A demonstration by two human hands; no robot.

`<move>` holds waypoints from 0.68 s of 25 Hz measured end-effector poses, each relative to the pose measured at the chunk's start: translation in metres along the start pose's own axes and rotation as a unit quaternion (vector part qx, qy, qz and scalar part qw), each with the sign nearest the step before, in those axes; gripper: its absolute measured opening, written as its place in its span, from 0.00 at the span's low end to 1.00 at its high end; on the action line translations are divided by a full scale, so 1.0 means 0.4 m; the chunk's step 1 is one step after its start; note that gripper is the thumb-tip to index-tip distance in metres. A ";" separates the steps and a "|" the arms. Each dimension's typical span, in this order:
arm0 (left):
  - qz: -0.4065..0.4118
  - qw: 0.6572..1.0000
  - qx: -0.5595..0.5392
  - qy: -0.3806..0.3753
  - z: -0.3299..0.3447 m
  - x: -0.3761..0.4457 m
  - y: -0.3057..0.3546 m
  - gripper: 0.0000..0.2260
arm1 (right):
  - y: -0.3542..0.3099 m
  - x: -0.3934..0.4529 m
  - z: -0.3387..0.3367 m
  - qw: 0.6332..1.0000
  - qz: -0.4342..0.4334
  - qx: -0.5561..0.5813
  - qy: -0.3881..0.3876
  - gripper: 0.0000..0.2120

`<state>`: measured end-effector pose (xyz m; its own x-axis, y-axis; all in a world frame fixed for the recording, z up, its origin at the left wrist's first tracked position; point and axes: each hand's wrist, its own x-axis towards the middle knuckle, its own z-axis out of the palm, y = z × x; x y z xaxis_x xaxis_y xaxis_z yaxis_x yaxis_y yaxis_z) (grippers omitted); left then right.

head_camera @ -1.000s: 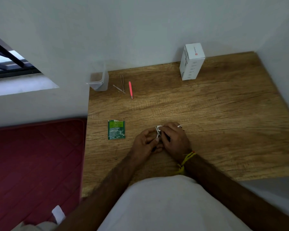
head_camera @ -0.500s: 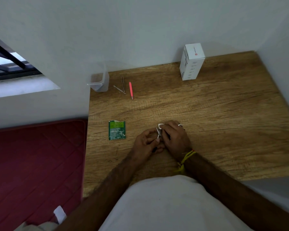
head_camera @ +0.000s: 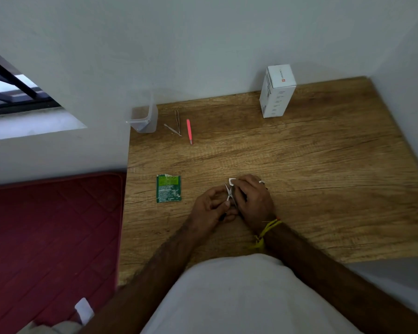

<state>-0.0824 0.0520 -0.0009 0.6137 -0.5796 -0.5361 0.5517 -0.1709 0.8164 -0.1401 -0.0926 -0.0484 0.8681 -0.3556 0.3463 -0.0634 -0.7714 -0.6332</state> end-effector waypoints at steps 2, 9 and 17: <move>0.002 1.000 0.004 0.001 0.000 0.000 -0.001 0.17 | 0.006 -0.003 0.001 1.000 -0.013 -0.004 0.002 0.12; 0.001 1.000 0.006 0.010 0.005 -0.002 0.000 0.17 | -0.001 -0.009 -0.002 0.999 -0.025 -0.009 0.028 0.12; -0.015 0.999 -0.028 0.016 0.002 0.004 -0.003 0.18 | -0.020 0.005 -0.036 0.972 0.131 0.149 0.127 0.11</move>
<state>-0.0826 0.0506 -0.0027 0.6142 -0.5486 -0.5673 0.5997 -0.1429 0.7874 -0.1451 -0.0948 -0.0325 0.6893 -0.6675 0.2817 -0.0873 -0.4625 -0.8823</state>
